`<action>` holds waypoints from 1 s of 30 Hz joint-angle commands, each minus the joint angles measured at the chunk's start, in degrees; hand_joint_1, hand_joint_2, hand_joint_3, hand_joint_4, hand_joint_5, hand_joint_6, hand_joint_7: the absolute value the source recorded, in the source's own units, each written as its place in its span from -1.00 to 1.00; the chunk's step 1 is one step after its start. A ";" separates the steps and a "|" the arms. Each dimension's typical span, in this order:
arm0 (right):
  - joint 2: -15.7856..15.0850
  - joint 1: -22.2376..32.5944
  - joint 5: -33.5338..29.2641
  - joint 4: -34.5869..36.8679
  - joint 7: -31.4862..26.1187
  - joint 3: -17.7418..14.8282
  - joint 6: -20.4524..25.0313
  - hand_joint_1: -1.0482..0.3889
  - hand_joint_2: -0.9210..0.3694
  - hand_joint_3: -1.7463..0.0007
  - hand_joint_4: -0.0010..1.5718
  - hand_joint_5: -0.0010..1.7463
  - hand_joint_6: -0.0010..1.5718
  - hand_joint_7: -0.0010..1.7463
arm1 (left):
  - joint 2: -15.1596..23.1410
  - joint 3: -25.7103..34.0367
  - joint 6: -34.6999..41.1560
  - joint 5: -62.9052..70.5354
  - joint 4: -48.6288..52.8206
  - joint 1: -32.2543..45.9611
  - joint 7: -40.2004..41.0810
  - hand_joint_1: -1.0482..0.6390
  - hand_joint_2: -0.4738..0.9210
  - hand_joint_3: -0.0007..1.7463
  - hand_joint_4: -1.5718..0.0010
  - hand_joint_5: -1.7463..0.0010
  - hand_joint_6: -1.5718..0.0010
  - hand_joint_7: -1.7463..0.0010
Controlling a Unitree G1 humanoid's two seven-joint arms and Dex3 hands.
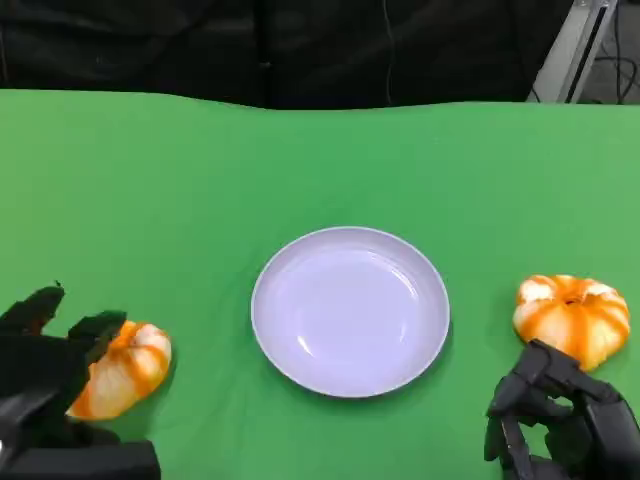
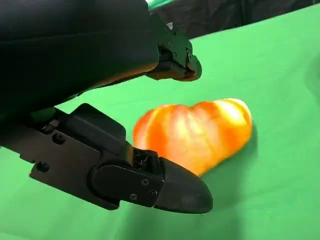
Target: Grasp the bread from the table and place it into the plate.
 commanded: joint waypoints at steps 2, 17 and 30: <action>-0.50 0.98 -0.30 -1.30 -0.65 0.07 0.14 0.26 -0.41 -0.43 0.03 1.00 -0.08 0.83 | 1.49 -2.35 1.73 -3.43 1.02 -1.11 -1.42 -1.00 1.00 -0.67 0.93 0.97 0.67 0.99; -0.81 0.98 -0.21 -1.12 -0.73 -0.31 -0.39 0.26 -0.39 -0.45 0.04 1.00 -0.07 0.83 | 1.93 -6.73 3.71 -7.90 6.41 -4.12 0.56 -0.91 1.00 -0.64 0.78 0.95 0.58 0.97; -0.77 1.55 -0.03 -2.71 -0.93 0.19 1.03 0.27 -0.38 -0.46 0.04 1.00 -0.07 0.84 | 2.38 -9.47 -0.56 -12.31 17.19 -9.27 5.01 -0.51 1.00 -0.67 0.44 0.90 0.35 0.95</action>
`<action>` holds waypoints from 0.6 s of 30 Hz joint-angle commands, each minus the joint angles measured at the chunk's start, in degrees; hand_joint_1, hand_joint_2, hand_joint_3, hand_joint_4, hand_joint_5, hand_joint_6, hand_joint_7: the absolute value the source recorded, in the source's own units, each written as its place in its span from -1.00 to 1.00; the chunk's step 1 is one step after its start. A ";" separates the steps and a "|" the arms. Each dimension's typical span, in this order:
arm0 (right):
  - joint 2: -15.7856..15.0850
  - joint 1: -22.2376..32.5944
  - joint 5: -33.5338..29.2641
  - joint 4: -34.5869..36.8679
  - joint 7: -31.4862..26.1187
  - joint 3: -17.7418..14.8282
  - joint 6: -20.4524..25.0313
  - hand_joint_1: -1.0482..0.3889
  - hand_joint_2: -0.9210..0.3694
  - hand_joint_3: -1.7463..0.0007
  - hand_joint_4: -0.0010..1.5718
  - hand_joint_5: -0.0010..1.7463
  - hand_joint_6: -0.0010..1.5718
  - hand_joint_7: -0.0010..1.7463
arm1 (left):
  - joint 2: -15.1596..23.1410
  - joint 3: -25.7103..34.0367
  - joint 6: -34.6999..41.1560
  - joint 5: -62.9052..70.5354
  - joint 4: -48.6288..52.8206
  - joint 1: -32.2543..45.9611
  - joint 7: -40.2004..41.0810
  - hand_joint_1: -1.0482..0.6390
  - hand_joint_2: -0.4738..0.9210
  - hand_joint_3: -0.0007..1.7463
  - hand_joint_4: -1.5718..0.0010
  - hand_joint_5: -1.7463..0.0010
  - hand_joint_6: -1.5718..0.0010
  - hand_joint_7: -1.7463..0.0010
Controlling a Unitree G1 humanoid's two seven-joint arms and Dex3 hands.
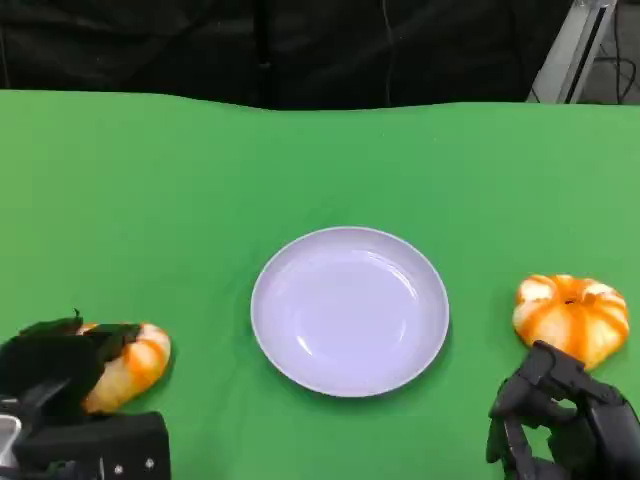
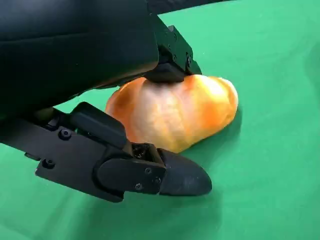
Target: Grasp the bread from the table and place it into the plate.
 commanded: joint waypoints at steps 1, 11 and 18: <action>-0.70 0.36 -0.14 -1.12 -0.30 -0.09 0.60 0.27 -0.38 -0.46 0.04 1.00 -0.07 0.84 | 1.04 -0.29 -1.34 -2.22 2.35 -0.49 1.32 -0.46 1.00 -0.69 0.41 0.90 0.33 0.95; -0.73 0.41 0.18 -1.12 -0.20 -0.12 0.60 0.27 -0.38 -0.46 0.04 1.00 -0.07 0.83 | -0.84 0.74 -3.26 -8.67 2.85 -0.33 4.13 0.14 1.00 -0.84 -0.40 0.69 -0.41 0.78; -0.71 0.17 0.45 -0.72 0.22 -0.09 0.36 0.27 -0.38 -0.48 0.04 1.00 -0.07 0.83 | -0.54 0.29 -6.45 -8.00 4.62 -0.41 12.39 0.06 1.00 -0.76 0.24 -0.98 0.47 -0.93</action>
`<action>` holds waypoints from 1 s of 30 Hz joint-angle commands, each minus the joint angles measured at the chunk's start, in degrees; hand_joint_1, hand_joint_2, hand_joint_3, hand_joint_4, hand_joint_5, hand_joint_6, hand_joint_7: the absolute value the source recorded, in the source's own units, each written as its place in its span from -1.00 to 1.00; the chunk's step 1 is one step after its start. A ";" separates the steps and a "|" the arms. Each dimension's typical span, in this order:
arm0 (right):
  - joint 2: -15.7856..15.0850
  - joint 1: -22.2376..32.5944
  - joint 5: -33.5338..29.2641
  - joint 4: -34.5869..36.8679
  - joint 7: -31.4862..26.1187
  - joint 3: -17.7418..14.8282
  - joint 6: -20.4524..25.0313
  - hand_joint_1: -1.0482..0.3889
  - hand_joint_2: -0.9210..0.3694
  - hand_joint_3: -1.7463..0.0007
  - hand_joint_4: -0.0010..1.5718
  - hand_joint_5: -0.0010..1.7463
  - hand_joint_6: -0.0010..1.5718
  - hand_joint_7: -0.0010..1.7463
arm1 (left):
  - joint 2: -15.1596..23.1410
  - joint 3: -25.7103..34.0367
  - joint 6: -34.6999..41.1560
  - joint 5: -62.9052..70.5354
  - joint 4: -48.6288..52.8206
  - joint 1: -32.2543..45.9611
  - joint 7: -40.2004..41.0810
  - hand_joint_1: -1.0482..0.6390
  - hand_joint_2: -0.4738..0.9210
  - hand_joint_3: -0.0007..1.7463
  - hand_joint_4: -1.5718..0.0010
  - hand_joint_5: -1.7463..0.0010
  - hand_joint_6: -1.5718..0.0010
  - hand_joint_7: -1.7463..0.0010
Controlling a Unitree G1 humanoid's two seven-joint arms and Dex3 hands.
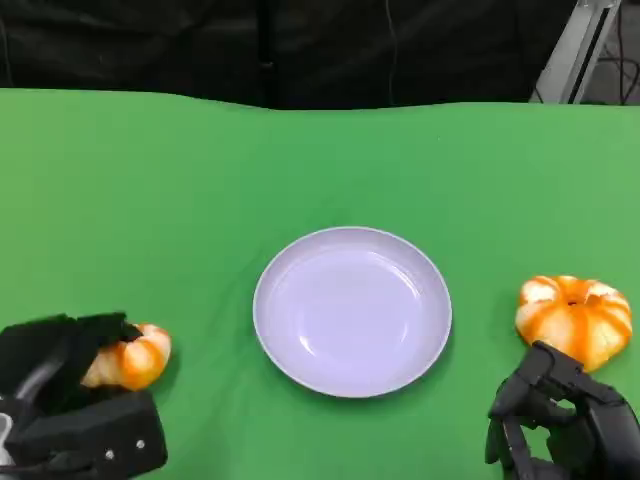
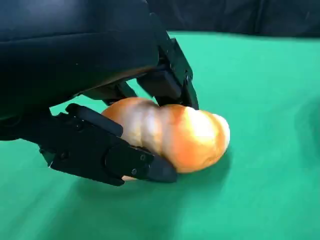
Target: Grasp the bread from the table and place it into the plate.
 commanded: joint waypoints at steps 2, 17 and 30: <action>-0.66 -0.03 0.06 -0.46 -0.18 -0.33 0.12 0.26 -0.37 -0.48 0.04 1.00 -0.07 0.83 | 0.28 -0.07 -2.85 -0.09 2.00 0.15 5.01 0.07 1.00 -0.74 0.24 -1.00 0.50 -0.96; -0.98 -0.08 -0.05 -0.25 -0.23 -0.39 0.08 0.26 -0.36 -0.48 0.04 1.00 -0.07 0.83 | 0.63 0.76 -4.88 -0.17 -0.99 -0.70 7.90 0.16 1.00 -0.93 0.27 -1.00 0.35 -0.94; -0.99 0.04 0.25 0.07 0.40 -0.46 -0.16 0.26 -0.36 -0.47 0.04 1.00 -0.08 0.83 | -1.48 -1.26 -4.60 1.04 -19.01 -1.42 1.26 0.14 1.00 -0.66 0.20 -1.00 0.29 -1.00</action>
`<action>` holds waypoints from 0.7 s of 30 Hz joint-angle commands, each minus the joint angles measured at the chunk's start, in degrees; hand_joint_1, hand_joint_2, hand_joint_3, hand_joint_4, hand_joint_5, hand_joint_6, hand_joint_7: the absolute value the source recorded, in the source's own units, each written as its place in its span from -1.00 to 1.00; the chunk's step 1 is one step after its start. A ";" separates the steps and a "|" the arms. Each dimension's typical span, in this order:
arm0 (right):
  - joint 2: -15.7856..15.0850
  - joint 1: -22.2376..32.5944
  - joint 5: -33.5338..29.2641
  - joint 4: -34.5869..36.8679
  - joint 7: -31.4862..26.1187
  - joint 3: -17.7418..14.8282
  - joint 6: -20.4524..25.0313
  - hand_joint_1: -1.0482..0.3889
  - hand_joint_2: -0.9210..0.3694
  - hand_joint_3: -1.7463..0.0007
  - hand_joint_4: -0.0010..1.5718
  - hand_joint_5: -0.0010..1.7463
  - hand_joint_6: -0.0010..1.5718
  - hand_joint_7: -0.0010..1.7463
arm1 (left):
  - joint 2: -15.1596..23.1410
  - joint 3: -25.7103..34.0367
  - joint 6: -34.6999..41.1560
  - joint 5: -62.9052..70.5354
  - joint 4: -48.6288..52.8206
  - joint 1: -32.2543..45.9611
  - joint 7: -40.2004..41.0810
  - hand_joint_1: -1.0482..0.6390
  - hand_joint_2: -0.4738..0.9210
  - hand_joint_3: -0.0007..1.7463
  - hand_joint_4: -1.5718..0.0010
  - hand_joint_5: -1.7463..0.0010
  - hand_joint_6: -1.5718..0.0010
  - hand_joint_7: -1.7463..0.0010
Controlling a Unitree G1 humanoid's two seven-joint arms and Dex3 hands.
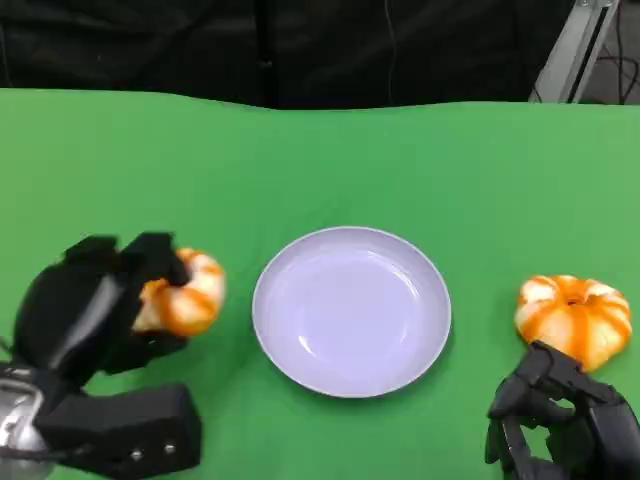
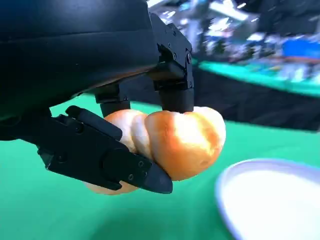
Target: Grasp the bread from the table and place it into the plate.
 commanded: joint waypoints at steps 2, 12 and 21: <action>-0.88 0.23 0.29 -0.06 0.14 -0.41 -0.17 0.26 -0.36 -0.47 0.04 1.00 -0.08 0.82 | -0.59 -0.44 0.22 0.50 -3.61 -0.53 -2.67 0.14 1.00 -0.65 0.19 -1.00 0.29 -1.00; -0.43 1.12 -0.15 -0.45 -0.52 -0.14 -0.69 0.24 -0.33 -0.49 0.08 1.00 -0.04 0.83 | -8.13 -7.66 -0.16 4.82 -2.79 -7.73 -4.55 0.11 0.94 -0.63 0.14 -1.00 0.24 -1.00; -0.61 1.13 0.46 -0.12 -0.03 -0.03 -0.94 0.25 -0.33 -0.50 0.07 1.00 -0.05 0.82 | -10.75 -10.38 0.84 6.37 0.92 -10.33 -5.49 0.15 0.89 -0.65 0.19 -1.00 0.26 -1.00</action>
